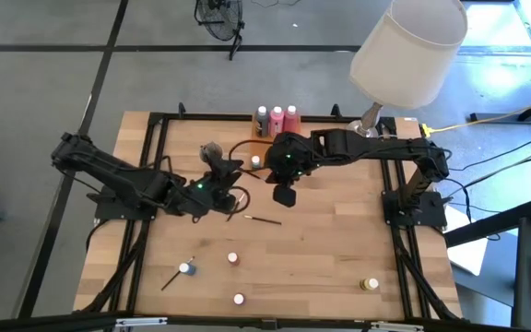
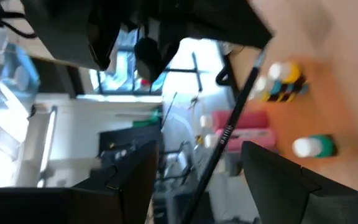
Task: Pick & Place Paint Supplies
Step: Put the black paint brush into the white cup
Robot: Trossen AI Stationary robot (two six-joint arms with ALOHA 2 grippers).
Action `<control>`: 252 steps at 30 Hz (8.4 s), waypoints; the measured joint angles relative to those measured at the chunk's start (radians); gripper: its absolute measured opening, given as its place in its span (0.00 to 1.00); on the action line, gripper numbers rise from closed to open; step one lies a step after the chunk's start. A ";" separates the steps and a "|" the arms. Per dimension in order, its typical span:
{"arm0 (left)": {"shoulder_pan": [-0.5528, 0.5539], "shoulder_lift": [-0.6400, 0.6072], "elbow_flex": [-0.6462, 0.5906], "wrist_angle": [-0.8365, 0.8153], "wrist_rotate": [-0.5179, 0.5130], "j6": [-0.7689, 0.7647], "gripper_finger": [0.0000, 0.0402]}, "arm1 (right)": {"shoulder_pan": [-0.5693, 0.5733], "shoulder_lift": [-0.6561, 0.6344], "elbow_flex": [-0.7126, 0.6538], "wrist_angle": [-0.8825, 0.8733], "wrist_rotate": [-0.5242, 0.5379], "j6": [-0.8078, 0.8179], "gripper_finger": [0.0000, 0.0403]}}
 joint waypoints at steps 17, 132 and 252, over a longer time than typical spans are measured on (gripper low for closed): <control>0.030 0.053 0.000 0.029 -0.069 0.115 0.56 | -0.006 0.000 0.000 0.056 -0.008 0.024 0.00; 0.724 -0.667 -1.106 1.337 0.811 -1.021 0.03 | 0.221 -0.016 0.370 -0.190 0.236 0.027 0.52; 0.775 0.136 -1.108 1.841 0.780 -1.227 0.07 | 0.183 -0.002 0.369 -0.205 0.194 -0.015 0.52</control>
